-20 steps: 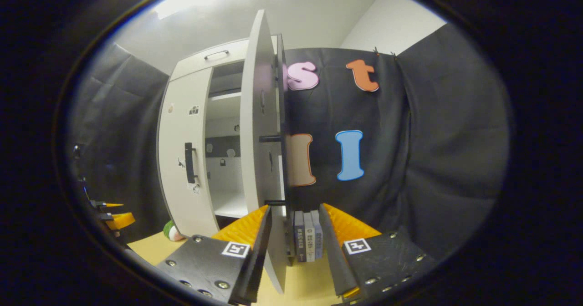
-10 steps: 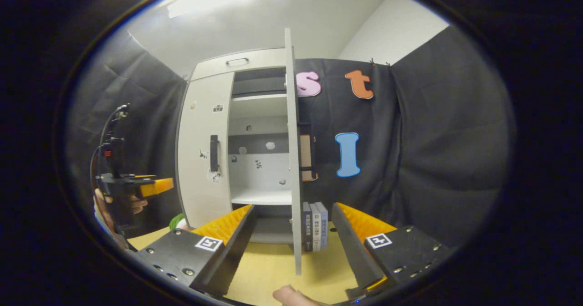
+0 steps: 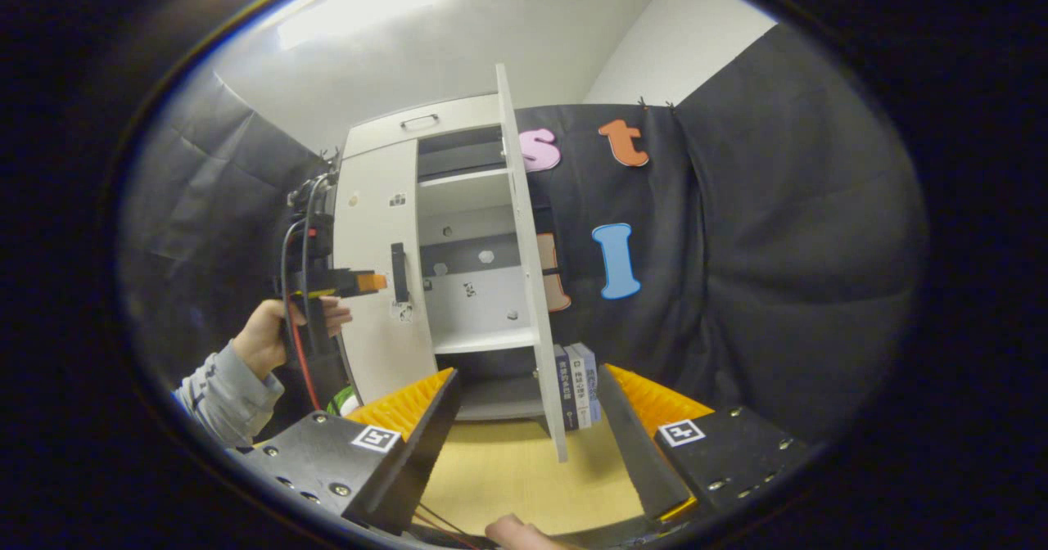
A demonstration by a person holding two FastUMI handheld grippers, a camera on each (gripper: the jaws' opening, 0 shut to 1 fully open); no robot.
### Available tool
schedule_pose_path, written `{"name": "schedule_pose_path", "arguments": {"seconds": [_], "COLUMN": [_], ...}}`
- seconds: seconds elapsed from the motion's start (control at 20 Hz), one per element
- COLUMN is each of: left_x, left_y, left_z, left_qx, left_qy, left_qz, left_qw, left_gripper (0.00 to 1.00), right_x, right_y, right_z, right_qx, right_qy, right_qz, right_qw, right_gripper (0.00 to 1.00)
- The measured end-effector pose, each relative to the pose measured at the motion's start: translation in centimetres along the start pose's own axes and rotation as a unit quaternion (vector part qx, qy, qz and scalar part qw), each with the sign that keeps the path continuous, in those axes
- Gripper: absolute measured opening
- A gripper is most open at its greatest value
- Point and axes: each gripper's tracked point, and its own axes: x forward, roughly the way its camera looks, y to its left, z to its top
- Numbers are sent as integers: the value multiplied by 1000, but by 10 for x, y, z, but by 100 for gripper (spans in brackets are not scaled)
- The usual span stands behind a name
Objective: Open the right door of the double-door shoe cabinet with the right hand, and open the left door with the left hand.
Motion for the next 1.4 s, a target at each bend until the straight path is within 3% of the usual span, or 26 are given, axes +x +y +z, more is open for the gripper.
{"name": "schedule_pose_path", "arguments": {"seconds": [0.05,0.1,0.15,0.25,0.5,0.55,0.65,0.75,0.8,0.85,0.9,1.05,1.1,1.15,1.3,1.35,1.4], "left_x": [8,18,25,39,65,70,78,88,91,85,93,97,94,95,94,93,92], "left_y": [-1,-3,-2,-3,-3,-1,3,1,0,-2,-1,-10,-10,-9,-8,-8,-8], "left_z": [1,3,6,14,20,19,18,18,14,18,18,14,12,11,7,8,6], "left_qx": [2,5,13,24,42,45,45,52,56,59,63,60,59,52,26,23,25], "left_qy": [5,5,3,-5,-4,0,0,-7,-4,-8,-12,1,10,18,47,53,59], "left_qz": [3,7,12,17,36,41,49,40,33,33,36,35,43,51,58,56,54], "left_qw": [1000,1000,1000,1000,998,998,998,998,998,998,997,998,997,997,997,997,996], "left_gripper": [96,96,96,97,93,92,85,81,75,71,67,62,43,34,29,28,26], "right_x": [-3,-6,-9,-11,-20,-20,-19,-20,-20,-21,-21,-23,-24,-24,-25,-26,-26], "right_y": [3,4,5,6,2,-2,-5,-12,-17,-20,-21,-17,-16,-15,-15,-12,-11], "right_z": [0,-2,-6,-8,-16,-17,-18,-20,-23,-23,-23,-24,-26,-27,-25,-25,-24], "right_qx": [-4,-5,-4,3,-4,-3,10,19,18,13,9,11,13,15,14,14,15], "right_qy": [-2,-3,-3,-5,-4,-4,-4,-2,-1,-2,-3,-1,0,1,-1,-2,-1], "right_qz": [1,1,1,0,-8,-12,-18,-24,-29,-33,-35,-29,-26,-25,-27,-25,-24], "right_qw": [1000,1000,1000,1000,1000,1000,1000,1000,999,999,999,1000,1000,1000,1000,1000,1000], "right_gripper": [100,94,99,94,94,99,94,99,94,99,94,94,98,98,99,94,98]}}
